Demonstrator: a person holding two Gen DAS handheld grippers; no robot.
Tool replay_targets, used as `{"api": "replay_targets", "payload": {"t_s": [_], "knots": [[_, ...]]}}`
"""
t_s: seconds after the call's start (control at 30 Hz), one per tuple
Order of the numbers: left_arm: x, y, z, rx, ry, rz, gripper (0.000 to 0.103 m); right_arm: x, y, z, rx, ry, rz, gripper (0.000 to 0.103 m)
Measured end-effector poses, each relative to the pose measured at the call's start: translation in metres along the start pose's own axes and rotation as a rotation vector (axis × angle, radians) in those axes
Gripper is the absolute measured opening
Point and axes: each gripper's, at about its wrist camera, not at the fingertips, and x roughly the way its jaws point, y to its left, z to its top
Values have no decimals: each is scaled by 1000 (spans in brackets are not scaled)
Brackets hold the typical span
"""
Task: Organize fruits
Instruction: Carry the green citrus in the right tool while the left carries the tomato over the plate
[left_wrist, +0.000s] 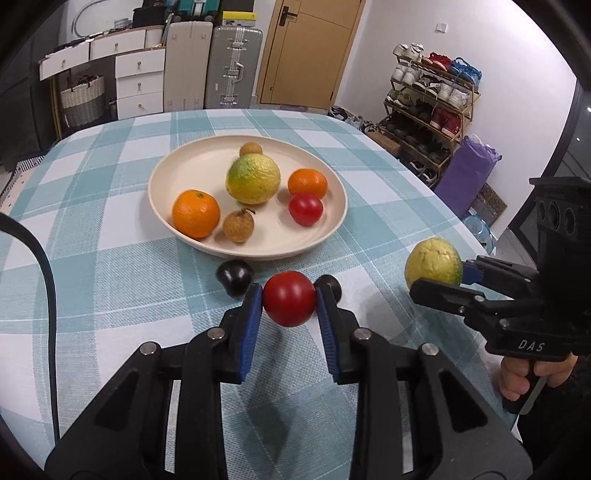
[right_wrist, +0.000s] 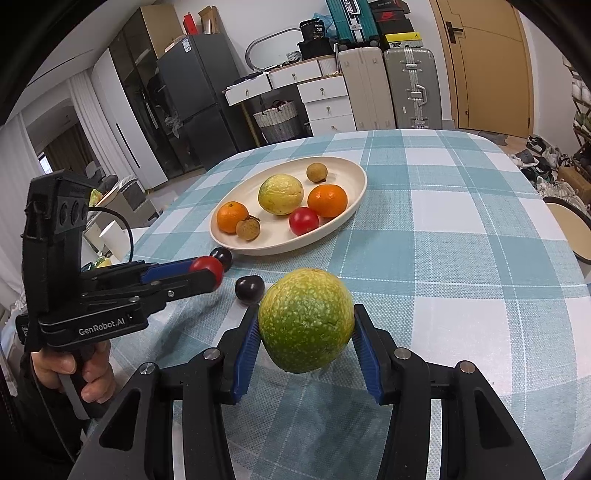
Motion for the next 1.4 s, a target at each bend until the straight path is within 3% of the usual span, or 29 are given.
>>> {"api": "replay_targets", "payload": {"t_s": [0.73,1.4], "knots": [[-48,45,44,-55,-140,29,27,11,32,66,-78,-38,-12,49],[-12,67,85,-48,-132,55,27,45,0,117,9,-77,-20,49]]}}
